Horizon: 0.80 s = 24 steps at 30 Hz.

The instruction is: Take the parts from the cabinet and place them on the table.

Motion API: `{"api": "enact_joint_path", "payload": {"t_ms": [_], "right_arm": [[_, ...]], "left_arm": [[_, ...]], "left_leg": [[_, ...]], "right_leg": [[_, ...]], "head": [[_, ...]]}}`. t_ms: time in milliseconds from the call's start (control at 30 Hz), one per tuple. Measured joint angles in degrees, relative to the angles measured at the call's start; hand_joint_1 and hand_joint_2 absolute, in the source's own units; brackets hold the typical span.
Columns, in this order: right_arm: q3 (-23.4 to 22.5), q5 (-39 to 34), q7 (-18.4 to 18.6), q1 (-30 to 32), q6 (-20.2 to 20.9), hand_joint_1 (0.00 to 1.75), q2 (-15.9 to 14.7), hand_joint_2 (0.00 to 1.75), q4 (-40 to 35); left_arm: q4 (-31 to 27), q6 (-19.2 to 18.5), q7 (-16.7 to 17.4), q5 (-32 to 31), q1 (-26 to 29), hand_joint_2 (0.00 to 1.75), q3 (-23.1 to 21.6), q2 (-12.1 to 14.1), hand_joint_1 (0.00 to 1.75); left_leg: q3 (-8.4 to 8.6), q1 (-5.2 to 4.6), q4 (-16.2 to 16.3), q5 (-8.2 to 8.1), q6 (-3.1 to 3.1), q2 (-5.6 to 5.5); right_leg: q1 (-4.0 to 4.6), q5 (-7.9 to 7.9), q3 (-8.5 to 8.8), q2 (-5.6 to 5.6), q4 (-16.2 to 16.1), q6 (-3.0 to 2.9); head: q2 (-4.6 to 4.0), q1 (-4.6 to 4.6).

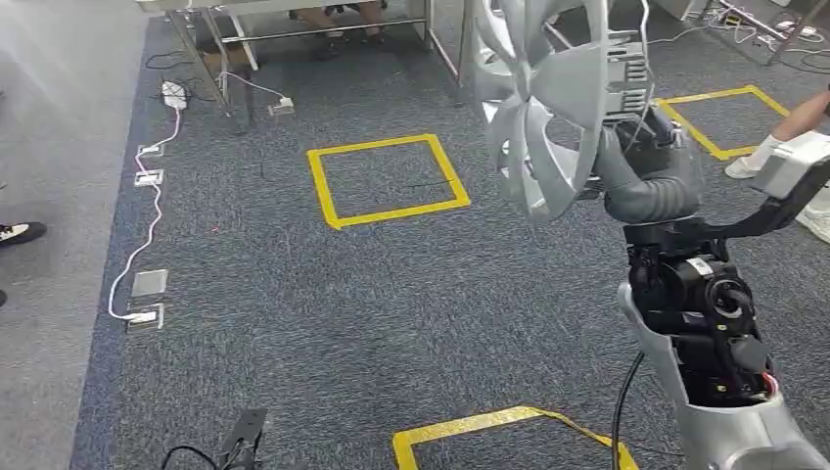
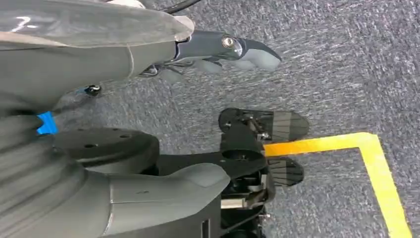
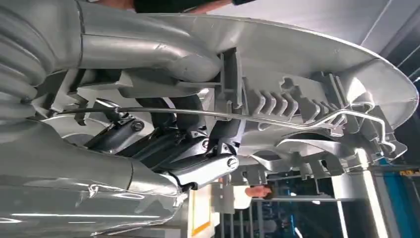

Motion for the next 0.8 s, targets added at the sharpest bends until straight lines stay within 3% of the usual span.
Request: {"api": "enact_joint_path", "payload": {"t_ms": [733,800], "right_arm": [[-0.04,0.81,0.20,0.89,-0.15,1.75,0.00,1.75,-0.04],[-0.04,0.81,0.20,0.92,-0.15,1.75,0.00,1.75,-0.04]], "left_arm": [[0.00,0.17,0.17,0.04,-0.03,1.75,-0.02,-0.20,0.00],[0.00,0.22,0.20,0.04,-0.06,1.75,-0.02,-0.17,0.00]], "left_leg": [[0.00,0.00,0.00,0.00,0.00,0.00],[-0.06,-0.11,0.27,-0.19,0.22,0.00]], "right_leg": [[0.00,0.00,0.00,0.00,0.00,0.00],[-0.18,-0.01,0.06,-0.01,-0.07,0.14]], "head": [[0.00,0.00],[0.00,0.00]]}}
